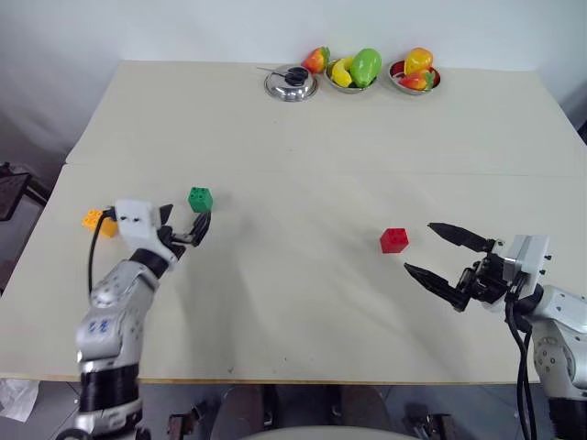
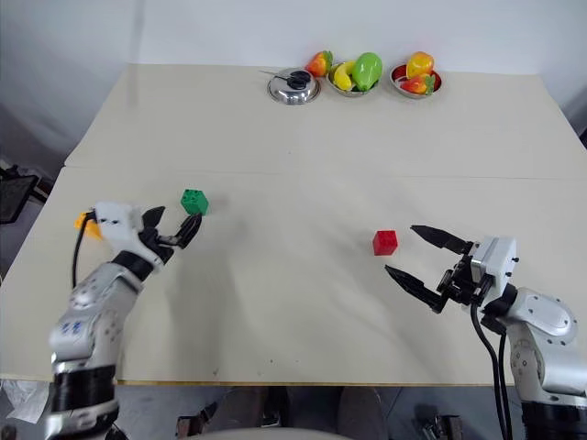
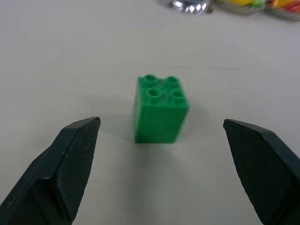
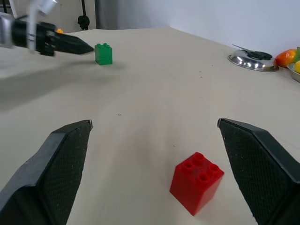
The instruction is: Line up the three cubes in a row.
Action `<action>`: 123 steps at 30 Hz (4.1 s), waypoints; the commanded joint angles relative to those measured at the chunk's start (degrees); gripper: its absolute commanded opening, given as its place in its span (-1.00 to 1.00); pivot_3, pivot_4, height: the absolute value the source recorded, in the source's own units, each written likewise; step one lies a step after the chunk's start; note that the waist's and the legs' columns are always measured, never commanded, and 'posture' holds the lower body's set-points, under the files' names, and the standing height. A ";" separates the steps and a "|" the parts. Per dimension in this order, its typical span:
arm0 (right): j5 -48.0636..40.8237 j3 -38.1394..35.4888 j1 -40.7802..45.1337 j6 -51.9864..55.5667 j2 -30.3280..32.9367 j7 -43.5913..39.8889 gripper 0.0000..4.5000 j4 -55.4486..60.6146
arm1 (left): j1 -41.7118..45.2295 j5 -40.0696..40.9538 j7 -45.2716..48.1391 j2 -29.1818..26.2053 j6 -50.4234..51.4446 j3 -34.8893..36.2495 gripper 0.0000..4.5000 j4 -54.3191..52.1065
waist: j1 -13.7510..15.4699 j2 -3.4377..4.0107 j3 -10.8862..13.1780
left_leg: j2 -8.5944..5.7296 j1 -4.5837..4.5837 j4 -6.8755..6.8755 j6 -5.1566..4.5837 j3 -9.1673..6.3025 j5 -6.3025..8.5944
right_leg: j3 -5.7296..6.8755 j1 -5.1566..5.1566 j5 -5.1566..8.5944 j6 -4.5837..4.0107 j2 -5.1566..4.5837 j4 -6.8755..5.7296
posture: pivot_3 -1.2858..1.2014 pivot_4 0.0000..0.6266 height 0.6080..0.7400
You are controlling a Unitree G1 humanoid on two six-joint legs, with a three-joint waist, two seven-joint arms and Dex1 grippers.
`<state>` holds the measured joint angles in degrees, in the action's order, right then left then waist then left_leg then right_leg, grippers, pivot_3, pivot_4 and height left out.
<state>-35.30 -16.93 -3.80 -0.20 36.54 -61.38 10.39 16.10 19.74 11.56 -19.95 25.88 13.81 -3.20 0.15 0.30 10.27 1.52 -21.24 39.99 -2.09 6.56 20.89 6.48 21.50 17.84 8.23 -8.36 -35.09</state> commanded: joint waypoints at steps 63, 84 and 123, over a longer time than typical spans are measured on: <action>-2.06 -21.86 -27.68 -3.42 -2.80 -2.86 1.00 6.08 | 47.00 -23.89 53.66 14.26 -46.35 -25.70 0.07 74.93 | 1.26 -0.30 0.16 | -0.50 -0.14 -0.01 -0.30 0.08 -0.06 | -0.12 0.09 -0.14 0.27 -0.19 0.19 | 0.03 -0.52 1.00; -1.70 -2.50 -3.13 2.58 -2.26 -1.77 1.00 3.97 | 1.38 2.61 49.68 -10.87 -23.28 2.84 0.99 3.78 | -0.05 -0.27 0.16 | -0.27 -0.11 0.15 -0.27 -0.29 -0.08 | -0.07 -0.06 -0.12 0.22 -0.23 -0.06 | 0.03 -0.52 1.00; -0.70 5.63 3.19 0.99 -4.23 -4.28 1.00 6.44 | 1.91 0.17 27.96 -25.53 -22.28 13.40 0.99 41.49 | -0.39 -0.59 0.01 | 0.05 0.05 -0.04 0.04 0.17 0.02 | 1.04 0.21 -0.01 -0.09 -0.26 -0.31 | 0.03 -0.52 1.00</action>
<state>-35.28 -10.20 -0.24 0.53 31.72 -66.46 14.47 17.53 20.88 38.91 -44.24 5.71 27.58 36.94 -0.23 -0.29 10.28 1.57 -21.19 39.96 -2.04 6.76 20.91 7.51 21.71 17.83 8.13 -8.62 -35.39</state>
